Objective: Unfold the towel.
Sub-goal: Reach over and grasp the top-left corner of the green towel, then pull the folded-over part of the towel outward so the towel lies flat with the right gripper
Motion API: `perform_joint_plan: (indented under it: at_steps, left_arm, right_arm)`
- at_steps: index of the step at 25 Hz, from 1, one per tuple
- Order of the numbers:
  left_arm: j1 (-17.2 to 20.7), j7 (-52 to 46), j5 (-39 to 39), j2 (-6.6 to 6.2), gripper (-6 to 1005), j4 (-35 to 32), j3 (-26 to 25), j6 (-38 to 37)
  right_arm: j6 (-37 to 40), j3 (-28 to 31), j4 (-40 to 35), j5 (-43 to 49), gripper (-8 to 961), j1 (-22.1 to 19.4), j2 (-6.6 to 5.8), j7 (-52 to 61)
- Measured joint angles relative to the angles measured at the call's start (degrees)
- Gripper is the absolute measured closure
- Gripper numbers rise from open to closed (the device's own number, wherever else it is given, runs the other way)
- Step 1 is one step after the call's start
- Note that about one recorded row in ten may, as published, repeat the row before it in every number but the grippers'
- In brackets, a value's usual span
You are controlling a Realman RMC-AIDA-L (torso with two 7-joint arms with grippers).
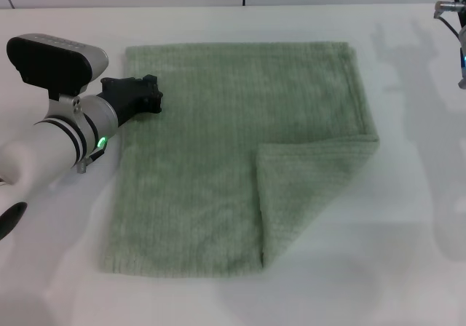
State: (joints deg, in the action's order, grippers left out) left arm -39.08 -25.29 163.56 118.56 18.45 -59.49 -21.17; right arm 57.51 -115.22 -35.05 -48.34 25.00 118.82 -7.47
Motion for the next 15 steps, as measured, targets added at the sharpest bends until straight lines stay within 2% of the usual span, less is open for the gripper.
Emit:
perform_joint_plan:
  at_steps: [4,6,10,15]
  left_arm:
    - [0.0,0.0,0.0,0.0,1001,0.0,0.1,0.0]
    - [0.0,0.0,0.0,0.0,1001,0.0,0.1,0.0]
    - [0.2,0.0,0.0,0.0,1001,0.0,0.1,0.0]
    - [0.2,0.0,0.0,0.0,1001,0.3,0.1,0.0]
  right_arm:
    - [-2.7,0.0,-1.4,0.0,261,0.1,-0.02,0.0]
    - [-6.7,0.2,-3.7,0.6,261,0.0,-0.27,0.2]
    - [-22.2,2.9,-12.9,7.1,262,-0.6,-0.98,0.4]
    - [-45.8,6.5,-26.5,16.5,264,-0.8,-1.15,0.3]
